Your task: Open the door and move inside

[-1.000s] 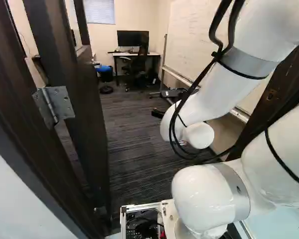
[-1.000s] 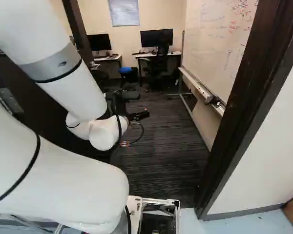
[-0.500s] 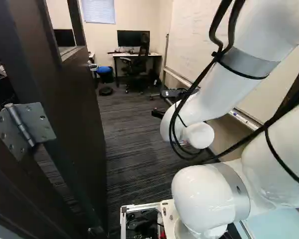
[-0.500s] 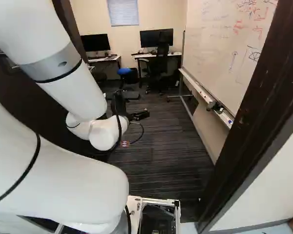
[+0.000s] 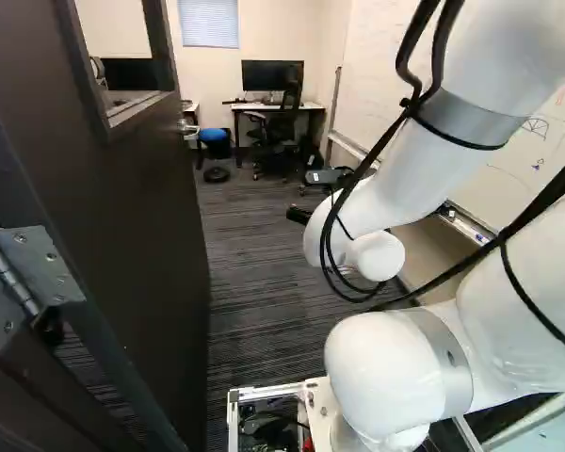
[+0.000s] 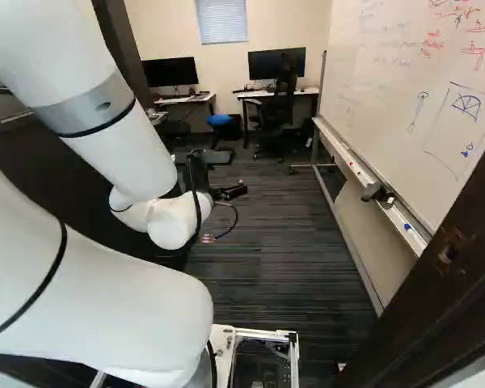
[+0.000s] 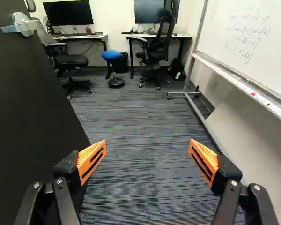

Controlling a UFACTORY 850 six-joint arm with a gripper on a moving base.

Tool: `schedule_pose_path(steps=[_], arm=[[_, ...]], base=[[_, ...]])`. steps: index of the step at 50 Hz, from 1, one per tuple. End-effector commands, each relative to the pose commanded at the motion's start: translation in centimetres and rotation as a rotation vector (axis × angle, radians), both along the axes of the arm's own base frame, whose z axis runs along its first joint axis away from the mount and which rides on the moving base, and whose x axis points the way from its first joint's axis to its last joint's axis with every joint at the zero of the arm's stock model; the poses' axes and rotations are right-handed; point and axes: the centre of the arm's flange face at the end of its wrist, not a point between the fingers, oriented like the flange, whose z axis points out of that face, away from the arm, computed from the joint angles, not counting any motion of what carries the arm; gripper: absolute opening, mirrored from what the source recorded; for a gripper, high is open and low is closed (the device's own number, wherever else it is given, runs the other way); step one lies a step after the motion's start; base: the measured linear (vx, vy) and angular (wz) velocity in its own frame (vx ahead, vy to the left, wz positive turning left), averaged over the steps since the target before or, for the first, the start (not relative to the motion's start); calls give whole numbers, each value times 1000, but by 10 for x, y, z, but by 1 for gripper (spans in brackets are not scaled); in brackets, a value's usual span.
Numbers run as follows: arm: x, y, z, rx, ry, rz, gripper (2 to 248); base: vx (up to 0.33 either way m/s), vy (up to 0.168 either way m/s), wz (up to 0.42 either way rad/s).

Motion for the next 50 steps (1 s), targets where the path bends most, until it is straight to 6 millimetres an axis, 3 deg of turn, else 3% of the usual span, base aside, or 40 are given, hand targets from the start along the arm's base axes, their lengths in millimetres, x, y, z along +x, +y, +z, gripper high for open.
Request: schedule_pose_path(steps=[50], arm=[[0,0,0,0,0,0,247]], base=[[194,2,6]])
